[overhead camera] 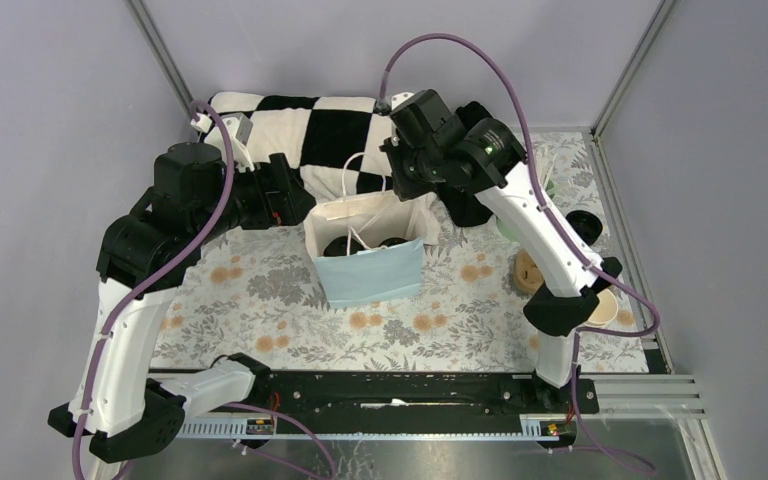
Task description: Pack the takeout coffee
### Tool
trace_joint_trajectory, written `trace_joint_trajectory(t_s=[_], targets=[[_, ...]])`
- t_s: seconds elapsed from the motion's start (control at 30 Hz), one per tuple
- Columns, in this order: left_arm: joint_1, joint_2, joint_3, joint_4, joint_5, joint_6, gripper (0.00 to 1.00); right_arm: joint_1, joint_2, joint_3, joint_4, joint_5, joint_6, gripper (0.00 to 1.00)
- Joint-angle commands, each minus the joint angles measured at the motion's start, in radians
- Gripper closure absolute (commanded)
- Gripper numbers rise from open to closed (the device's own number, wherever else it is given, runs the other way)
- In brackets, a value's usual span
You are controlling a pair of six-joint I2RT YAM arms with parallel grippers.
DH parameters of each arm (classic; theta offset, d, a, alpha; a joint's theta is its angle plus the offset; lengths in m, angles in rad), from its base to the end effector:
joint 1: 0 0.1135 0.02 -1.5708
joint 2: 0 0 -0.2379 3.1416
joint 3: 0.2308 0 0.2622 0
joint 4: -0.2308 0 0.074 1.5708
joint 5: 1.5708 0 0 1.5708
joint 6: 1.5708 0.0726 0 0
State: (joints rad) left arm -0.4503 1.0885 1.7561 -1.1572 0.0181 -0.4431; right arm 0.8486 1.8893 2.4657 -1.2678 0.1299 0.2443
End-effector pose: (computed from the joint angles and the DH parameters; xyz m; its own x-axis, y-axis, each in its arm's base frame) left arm 0.1816 -0.0892 0.4605 -0.5752 -0.1980 -0.7936 0.2246 0.8947 -0.3861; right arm 0.2637 0.2851 0.4358 -0.5730 -0.2876 -0.7675 -0.5560 0.8244 0.1062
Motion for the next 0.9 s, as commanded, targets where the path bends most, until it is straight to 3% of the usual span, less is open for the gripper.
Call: trace_joint_trajectory(t_s=[0.0,0.47,0.87], targets=[[0.005,-0.015,0.016,0.03,-0.015,0.018,0.03,0.017,0.029,0.049,0.029,0.041,0.002,1.0],[0.005,-0.025,0.016,0.028,-0.04,0.02,0.02,0.048,0.077,0.053,-0.012,0.161,-0.029,1.0],[0.005,-0.033,0.02,0.021,-0.045,0.02,0.02,0.079,0.136,0.05,0.047,0.133,-0.033,1.0]])
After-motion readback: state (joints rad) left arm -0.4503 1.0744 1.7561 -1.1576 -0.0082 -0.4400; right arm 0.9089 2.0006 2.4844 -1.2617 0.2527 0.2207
